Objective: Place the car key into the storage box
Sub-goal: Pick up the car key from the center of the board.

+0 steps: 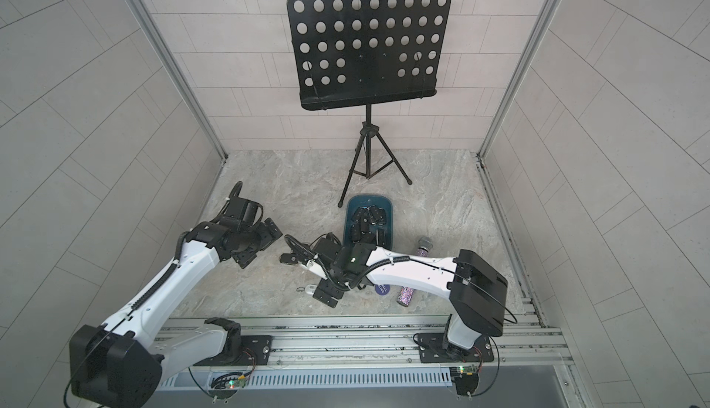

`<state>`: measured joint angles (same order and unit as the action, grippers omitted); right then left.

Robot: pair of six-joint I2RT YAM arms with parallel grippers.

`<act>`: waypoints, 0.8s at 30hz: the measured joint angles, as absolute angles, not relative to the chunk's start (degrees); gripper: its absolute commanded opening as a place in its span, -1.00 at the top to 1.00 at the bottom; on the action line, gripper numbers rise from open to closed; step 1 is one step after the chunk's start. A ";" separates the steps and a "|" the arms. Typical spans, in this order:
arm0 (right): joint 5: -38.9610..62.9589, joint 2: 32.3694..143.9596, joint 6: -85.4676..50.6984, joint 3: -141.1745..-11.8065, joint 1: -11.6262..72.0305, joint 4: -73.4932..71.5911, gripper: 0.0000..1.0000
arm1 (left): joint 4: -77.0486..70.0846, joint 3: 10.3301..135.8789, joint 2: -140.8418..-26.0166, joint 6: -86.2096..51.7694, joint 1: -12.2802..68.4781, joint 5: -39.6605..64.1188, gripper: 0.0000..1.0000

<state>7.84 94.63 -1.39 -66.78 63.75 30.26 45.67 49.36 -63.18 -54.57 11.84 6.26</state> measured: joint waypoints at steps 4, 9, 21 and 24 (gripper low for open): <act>7.22 99.77 0.32 -70.04 65.39 30.35 -0.95 | 45.74 44.73 -60.71 -54.68 8.40 10.22 -1.00; 7.11 104.53 1.37 -73.45 66.13 30.83 -0.91 | 45.39 39.90 -60.16 -55.68 5.17 17.17 -1.00; 3.92 113.06 3.75 -80.18 66.28 32.95 -0.85 | 45.74 36.73 -60.75 -53.56 -2.11 28.80 -1.00; 2.83 114.87 4.43 -81.73 66.28 33.47 -0.82 | 46.24 37.15 -62.35 -51.62 -3.73 30.46 -1.00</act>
<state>2.83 114.87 4.43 -81.73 66.28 33.47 46.24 37.15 -62.35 -51.62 -3.73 30.46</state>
